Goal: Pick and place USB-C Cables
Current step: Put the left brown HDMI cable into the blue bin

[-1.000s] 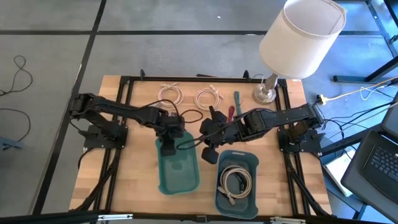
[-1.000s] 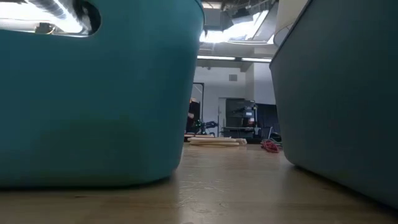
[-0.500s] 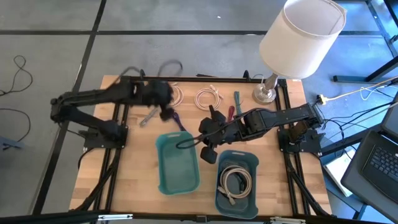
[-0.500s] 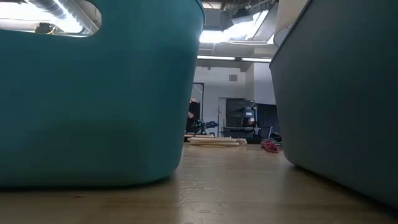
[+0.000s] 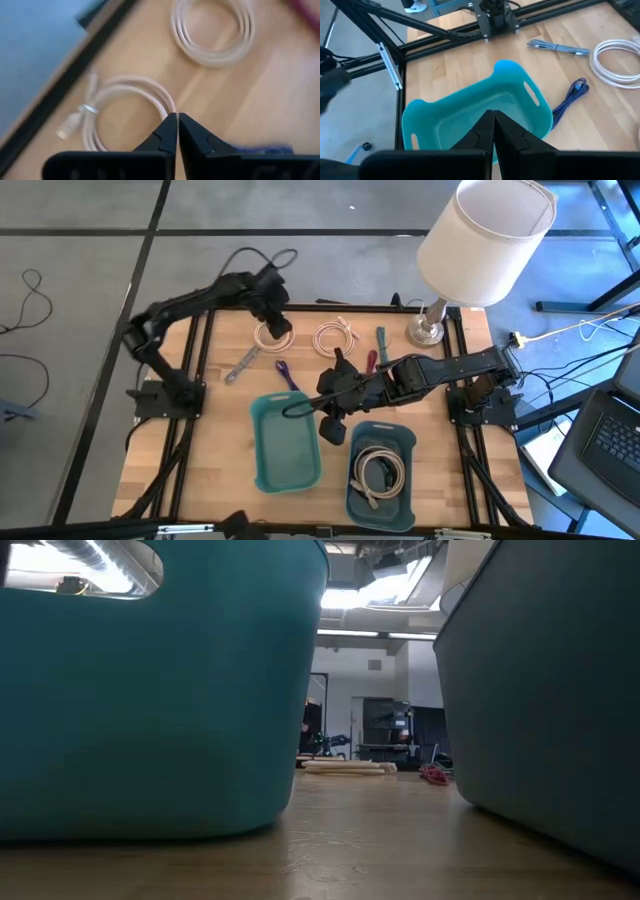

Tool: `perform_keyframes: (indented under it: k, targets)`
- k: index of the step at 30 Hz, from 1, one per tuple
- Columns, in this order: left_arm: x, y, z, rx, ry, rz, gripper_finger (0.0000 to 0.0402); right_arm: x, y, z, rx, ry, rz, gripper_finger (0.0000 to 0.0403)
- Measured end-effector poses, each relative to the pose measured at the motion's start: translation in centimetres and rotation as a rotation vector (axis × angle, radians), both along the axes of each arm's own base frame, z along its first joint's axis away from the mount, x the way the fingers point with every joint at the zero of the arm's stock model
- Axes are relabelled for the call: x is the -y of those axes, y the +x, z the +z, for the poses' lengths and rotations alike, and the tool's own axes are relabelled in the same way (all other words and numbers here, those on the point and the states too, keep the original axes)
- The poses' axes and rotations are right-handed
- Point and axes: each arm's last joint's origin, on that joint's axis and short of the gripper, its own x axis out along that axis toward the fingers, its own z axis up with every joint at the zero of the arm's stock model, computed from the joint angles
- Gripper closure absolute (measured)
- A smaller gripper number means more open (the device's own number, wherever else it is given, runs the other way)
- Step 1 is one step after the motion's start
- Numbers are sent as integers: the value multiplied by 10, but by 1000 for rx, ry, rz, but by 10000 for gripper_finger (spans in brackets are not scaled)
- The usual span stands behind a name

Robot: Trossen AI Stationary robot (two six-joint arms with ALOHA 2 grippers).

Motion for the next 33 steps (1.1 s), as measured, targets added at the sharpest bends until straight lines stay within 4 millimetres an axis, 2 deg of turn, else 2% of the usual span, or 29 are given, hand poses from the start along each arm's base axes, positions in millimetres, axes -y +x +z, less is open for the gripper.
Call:
perform_keyframes:
  k: [3, 6, 10, 14, 21, 33]
  targets:
    - [0, 17, -5, -99, -46, -73, 349, -1, 0, 0, -1, 6, 5, 391]
    - [0, 31, -6, -170, 22, -84, 299, -1, 0, 0, -2, 7, 6, 391]
    - [-4, 43, -9, -213, 80, 27, 233, -2, -1, 0, -2, 9, 7, 391]
    - [-5, 48, -25, -232, -6, 101, 193, -3, -1, 0, -3, 8, 10, 391]
    - [-10, 53, -60, -369, -78, 140, 184, -3, -1, 0, -5, 6, 12, 391]
    - [-15, 63, -104, -476, -148, 161, 184, -3, -1, 0, -6, 8, 10, 391]
